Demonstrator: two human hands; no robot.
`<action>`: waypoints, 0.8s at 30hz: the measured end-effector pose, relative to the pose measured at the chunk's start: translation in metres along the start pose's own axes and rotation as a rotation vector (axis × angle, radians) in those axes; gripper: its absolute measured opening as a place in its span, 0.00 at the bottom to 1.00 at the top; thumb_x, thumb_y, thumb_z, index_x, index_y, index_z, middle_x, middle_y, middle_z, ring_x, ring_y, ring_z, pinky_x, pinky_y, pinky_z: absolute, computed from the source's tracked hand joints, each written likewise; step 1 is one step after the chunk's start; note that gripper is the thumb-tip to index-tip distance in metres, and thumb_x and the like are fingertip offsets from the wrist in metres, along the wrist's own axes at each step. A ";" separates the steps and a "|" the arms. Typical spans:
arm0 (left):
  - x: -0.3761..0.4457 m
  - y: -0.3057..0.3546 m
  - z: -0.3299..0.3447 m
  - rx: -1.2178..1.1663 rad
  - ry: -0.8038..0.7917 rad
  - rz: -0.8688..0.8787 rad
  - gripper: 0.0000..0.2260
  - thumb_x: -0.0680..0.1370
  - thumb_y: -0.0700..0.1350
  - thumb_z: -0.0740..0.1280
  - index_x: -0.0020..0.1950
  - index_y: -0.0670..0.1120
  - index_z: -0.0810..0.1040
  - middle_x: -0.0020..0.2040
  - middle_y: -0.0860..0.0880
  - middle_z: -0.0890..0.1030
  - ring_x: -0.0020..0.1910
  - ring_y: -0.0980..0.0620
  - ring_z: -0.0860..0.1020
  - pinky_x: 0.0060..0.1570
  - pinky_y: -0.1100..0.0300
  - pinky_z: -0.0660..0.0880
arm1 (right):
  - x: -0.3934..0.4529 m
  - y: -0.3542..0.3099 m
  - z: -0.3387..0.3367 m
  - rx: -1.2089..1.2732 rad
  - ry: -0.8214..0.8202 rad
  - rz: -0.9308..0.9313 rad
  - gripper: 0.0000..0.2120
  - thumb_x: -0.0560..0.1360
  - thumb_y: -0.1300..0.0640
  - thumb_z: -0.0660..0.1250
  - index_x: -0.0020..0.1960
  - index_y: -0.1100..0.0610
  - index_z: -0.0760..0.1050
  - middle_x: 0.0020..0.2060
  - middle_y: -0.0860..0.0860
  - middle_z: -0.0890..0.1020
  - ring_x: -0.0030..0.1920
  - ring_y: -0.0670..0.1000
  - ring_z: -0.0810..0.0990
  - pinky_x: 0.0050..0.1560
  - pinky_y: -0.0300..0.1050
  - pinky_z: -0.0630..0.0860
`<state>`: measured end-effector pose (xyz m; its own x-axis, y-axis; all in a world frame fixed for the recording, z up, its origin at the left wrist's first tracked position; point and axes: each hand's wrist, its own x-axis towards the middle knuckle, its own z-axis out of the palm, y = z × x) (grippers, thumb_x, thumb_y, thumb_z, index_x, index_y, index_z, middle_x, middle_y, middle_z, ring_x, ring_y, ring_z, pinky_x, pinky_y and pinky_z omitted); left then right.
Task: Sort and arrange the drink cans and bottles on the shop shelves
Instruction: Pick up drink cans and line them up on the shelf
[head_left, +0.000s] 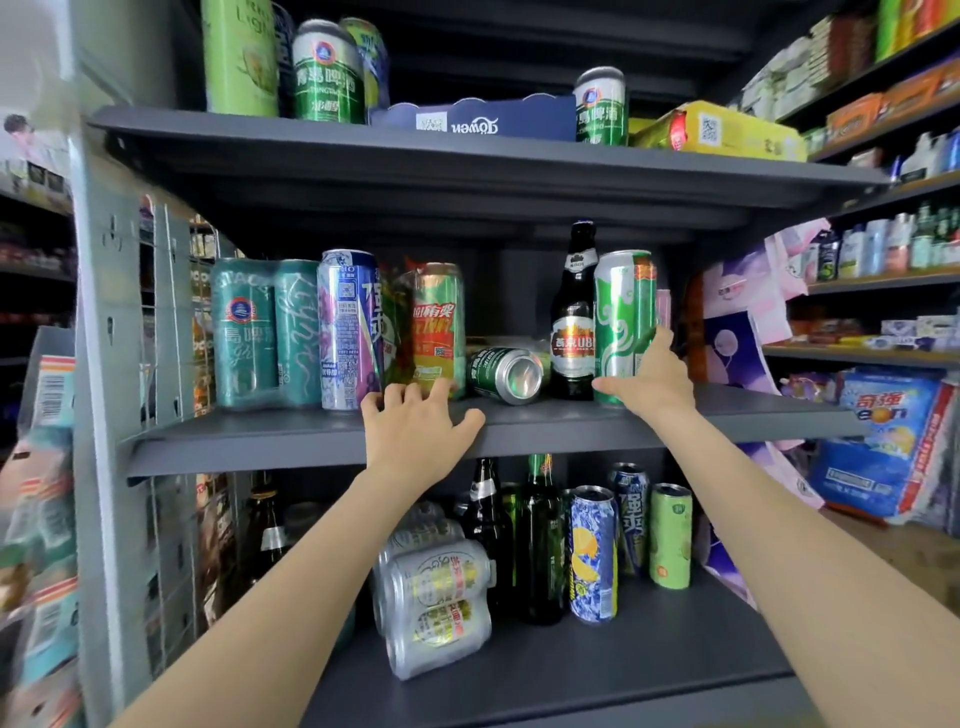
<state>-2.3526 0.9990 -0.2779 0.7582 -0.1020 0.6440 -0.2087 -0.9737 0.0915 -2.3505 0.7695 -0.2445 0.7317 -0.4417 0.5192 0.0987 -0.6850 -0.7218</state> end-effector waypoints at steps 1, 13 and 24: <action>0.000 0.000 0.001 0.005 0.000 0.000 0.22 0.78 0.58 0.51 0.69 0.52 0.63 0.64 0.45 0.73 0.65 0.44 0.66 0.65 0.49 0.58 | 0.002 0.001 -0.001 -0.020 0.004 0.013 0.42 0.70 0.57 0.73 0.73 0.59 0.50 0.67 0.61 0.68 0.64 0.62 0.69 0.59 0.54 0.68; 0.013 0.006 -0.003 -0.087 0.007 0.003 0.25 0.77 0.57 0.56 0.73 0.53 0.58 0.65 0.44 0.69 0.65 0.42 0.65 0.65 0.45 0.58 | 0.007 -0.008 -0.015 0.030 0.198 -0.141 0.44 0.69 0.56 0.75 0.74 0.60 0.50 0.69 0.61 0.59 0.68 0.61 0.62 0.65 0.50 0.63; 0.062 0.039 0.015 -0.183 -0.266 0.276 0.21 0.79 0.61 0.51 0.72 0.65 0.54 0.77 0.56 0.47 0.75 0.45 0.42 0.71 0.41 0.48 | 0.068 -0.089 0.021 -0.249 0.068 -0.410 0.39 0.74 0.57 0.68 0.76 0.52 0.47 0.73 0.65 0.47 0.73 0.67 0.48 0.72 0.57 0.52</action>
<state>-2.3044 0.9520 -0.2454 0.7864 -0.4266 0.4467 -0.5147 -0.8524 0.0921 -2.2958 0.8127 -0.1549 0.6199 -0.1374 0.7726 0.1994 -0.9246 -0.3245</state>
